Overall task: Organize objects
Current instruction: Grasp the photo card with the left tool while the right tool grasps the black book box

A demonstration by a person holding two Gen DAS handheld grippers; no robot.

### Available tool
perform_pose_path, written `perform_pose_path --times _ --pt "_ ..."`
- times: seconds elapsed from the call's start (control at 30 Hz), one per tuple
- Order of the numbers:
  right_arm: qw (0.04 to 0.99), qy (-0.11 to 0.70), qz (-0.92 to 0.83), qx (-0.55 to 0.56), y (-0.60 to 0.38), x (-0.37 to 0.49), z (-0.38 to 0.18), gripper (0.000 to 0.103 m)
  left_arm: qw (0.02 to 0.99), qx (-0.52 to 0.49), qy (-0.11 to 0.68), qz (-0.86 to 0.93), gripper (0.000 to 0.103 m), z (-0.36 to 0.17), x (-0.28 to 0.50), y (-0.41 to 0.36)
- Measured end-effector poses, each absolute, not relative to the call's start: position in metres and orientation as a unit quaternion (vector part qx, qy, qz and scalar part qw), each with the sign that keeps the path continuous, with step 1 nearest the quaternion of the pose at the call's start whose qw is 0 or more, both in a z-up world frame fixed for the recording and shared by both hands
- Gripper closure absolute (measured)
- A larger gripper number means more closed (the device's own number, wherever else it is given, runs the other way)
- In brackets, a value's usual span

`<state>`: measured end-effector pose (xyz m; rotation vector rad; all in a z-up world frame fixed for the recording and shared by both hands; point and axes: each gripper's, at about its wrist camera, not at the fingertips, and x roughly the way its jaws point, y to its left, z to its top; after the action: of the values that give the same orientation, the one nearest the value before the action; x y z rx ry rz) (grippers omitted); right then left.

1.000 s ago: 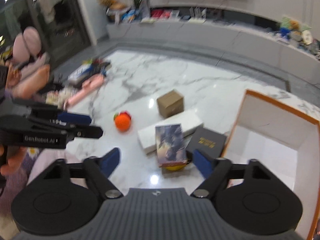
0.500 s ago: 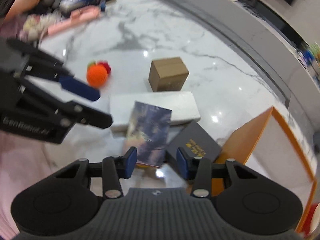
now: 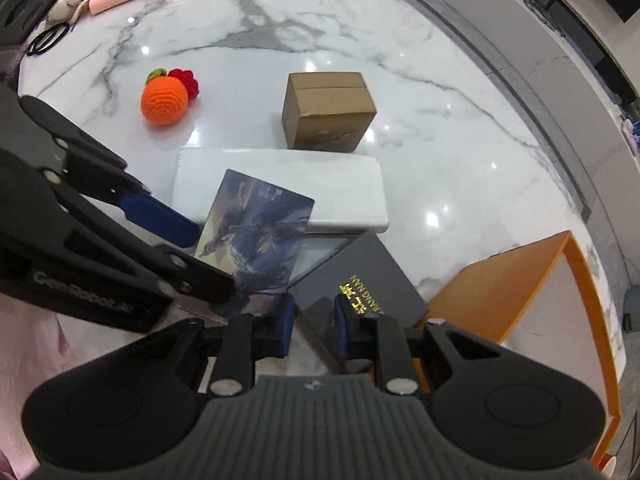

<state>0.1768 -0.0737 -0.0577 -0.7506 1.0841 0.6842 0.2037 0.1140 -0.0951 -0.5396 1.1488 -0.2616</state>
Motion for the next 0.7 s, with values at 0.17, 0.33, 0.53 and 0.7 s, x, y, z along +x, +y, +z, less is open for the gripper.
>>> perform_pose_path --times 0.17,0.33,0.53,0.7 --pt "0.731 0.502 0.324 -0.329 -0.079 0.178 -0.066 0.086 0.792 -0.285 0.528 -0.115 0.042 -0.103 0.208 0.113" --pt "0.732 0.506 0.329 -0.316 -0.083 0.180 -0.065 0.085 0.791 -0.305 0.518 -0.113 0.055 -0.103 0.208 0.118" --pt "0.705 0.487 0.358 -0.372 -0.083 0.182 -0.060 0.047 0.810 -0.274 0.503 -0.125 0.069 -0.085 0.211 0.119" --pt "0.653 0.468 0.401 -0.441 -0.076 0.196 -0.056 0.032 0.828 -0.246 0.485 -0.139 0.078 -0.067 0.217 0.122"
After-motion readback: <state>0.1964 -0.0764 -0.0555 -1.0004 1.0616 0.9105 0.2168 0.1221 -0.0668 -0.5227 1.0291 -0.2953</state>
